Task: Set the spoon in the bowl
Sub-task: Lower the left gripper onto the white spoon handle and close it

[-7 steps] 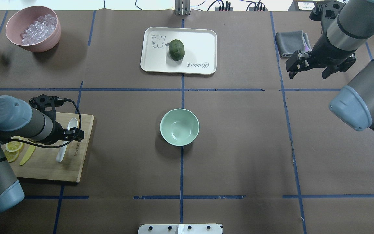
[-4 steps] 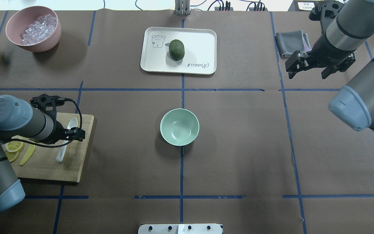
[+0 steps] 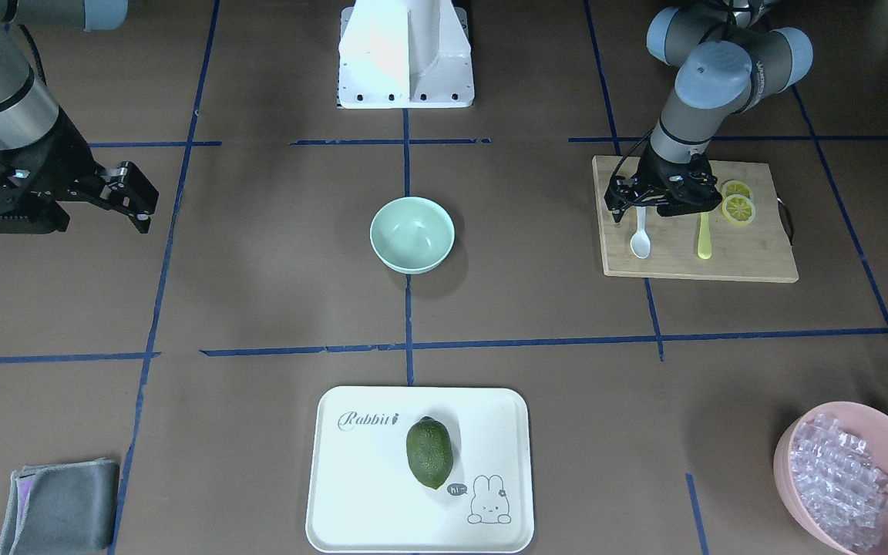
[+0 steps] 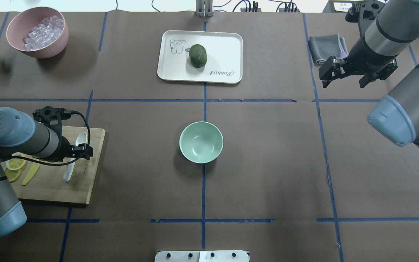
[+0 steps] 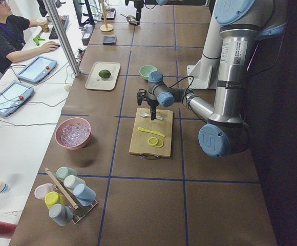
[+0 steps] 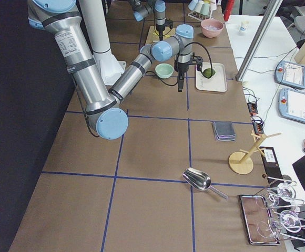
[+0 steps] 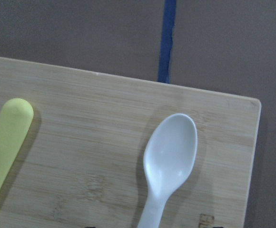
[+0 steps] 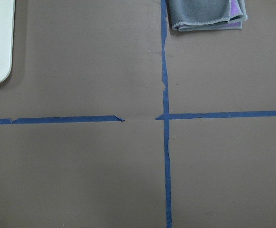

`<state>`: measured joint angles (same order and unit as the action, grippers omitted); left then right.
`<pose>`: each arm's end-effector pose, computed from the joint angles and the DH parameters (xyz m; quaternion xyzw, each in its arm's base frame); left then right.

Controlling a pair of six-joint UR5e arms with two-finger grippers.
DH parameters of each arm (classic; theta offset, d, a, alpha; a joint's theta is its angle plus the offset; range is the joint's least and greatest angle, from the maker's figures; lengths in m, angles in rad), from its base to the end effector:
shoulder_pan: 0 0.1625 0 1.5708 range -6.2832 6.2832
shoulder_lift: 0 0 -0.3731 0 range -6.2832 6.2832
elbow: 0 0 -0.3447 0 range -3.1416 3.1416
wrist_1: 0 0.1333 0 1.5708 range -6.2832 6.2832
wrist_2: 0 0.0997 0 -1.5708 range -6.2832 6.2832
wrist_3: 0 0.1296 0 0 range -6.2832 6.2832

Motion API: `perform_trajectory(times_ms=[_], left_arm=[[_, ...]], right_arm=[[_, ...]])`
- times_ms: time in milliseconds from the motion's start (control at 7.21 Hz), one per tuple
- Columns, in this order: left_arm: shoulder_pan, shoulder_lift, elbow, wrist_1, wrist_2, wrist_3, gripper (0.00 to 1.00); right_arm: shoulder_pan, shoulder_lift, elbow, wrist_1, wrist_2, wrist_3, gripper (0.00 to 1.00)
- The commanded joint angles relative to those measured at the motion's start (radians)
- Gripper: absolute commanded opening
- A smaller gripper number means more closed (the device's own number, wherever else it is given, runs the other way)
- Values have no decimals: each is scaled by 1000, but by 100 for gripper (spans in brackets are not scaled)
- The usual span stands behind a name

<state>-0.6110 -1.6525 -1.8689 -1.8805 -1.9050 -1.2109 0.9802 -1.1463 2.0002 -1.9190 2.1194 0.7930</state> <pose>0.3619 -0.3643 0.4376 0.0170 0.3678 -0.0604 0.9278 -0.2355 -0.4693 0.2911 0.0181 -0.3556 0.0267 0.9341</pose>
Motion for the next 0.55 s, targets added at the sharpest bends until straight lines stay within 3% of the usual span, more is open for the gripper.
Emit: perform_trajectory(times_ms=[0,416], left_arm=[[-1,2,2,0,0,2,82],[-3,2,-1,0,0,-1,60]], right_arm=[[0,0,0,0,1,0,100],[0,-1,2,0,1,0,100]])
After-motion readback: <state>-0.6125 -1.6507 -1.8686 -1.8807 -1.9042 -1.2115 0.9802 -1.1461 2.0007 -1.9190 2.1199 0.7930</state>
